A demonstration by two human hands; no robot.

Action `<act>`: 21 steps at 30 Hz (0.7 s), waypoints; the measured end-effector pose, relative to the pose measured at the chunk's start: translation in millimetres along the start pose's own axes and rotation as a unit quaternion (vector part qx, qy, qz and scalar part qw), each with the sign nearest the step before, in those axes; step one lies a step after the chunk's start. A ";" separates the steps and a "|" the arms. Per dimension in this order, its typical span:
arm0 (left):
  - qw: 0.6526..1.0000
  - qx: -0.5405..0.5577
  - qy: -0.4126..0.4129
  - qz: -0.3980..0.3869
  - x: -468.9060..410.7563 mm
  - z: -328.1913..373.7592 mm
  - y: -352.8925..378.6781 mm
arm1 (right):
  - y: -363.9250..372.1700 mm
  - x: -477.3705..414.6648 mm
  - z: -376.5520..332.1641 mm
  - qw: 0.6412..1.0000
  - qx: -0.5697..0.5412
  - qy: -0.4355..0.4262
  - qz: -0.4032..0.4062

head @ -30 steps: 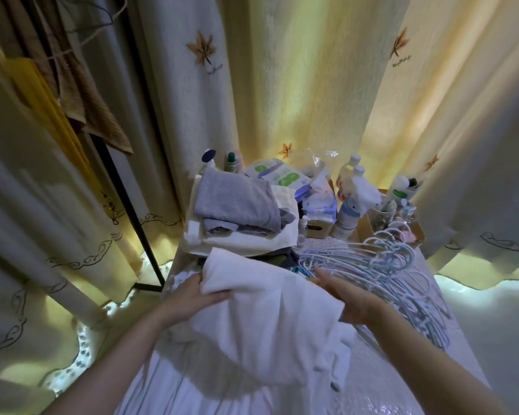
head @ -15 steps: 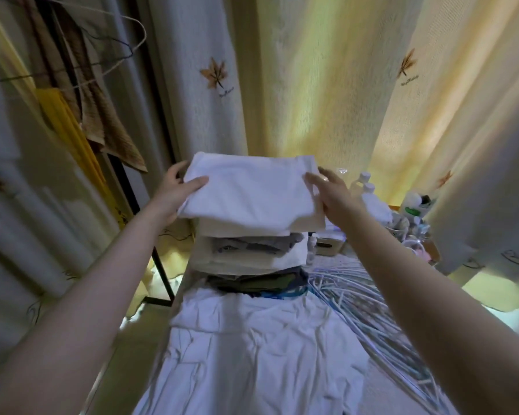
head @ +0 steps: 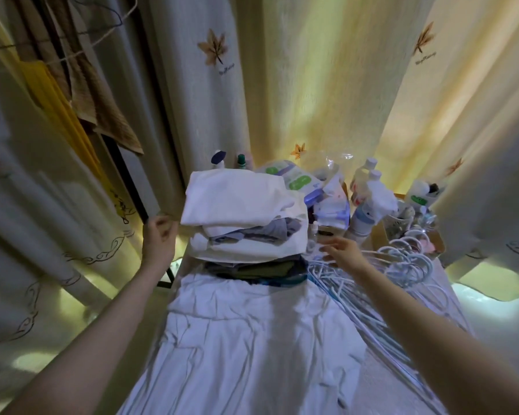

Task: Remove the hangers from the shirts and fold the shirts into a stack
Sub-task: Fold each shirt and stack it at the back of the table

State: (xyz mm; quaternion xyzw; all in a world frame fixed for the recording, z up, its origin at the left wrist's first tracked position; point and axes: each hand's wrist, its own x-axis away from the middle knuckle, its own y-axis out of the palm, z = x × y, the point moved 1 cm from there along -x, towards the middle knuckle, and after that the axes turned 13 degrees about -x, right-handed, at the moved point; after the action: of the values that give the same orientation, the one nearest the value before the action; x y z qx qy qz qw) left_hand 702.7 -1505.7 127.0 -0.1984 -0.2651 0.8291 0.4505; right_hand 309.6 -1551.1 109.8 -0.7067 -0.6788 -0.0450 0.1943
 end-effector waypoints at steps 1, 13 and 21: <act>0.999 -0.028 -0.021 0.002 13.9 -18.9 3.8 | -4.9 2.8 16.9 0.999 0.034 0.017 -0.001; 0.915 -0.257 0.157 -0.268 105.2 -55.0 102.4 | 19.0 26.2 107.6 0.930 0.362 0.012 -0.055; 0.882 -0.297 0.054 -0.361 78.3 -68.0 100.4 | 8.9 29.6 118.9 0.958 0.271 0.062 -0.066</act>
State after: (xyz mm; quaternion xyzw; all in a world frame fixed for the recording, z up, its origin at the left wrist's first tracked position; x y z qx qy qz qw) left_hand 636.5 -1466.7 4.8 -0.2580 -0.5277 0.4794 0.6520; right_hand 296.7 -1483.3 8.2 -0.5766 -0.6973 0.0843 0.4172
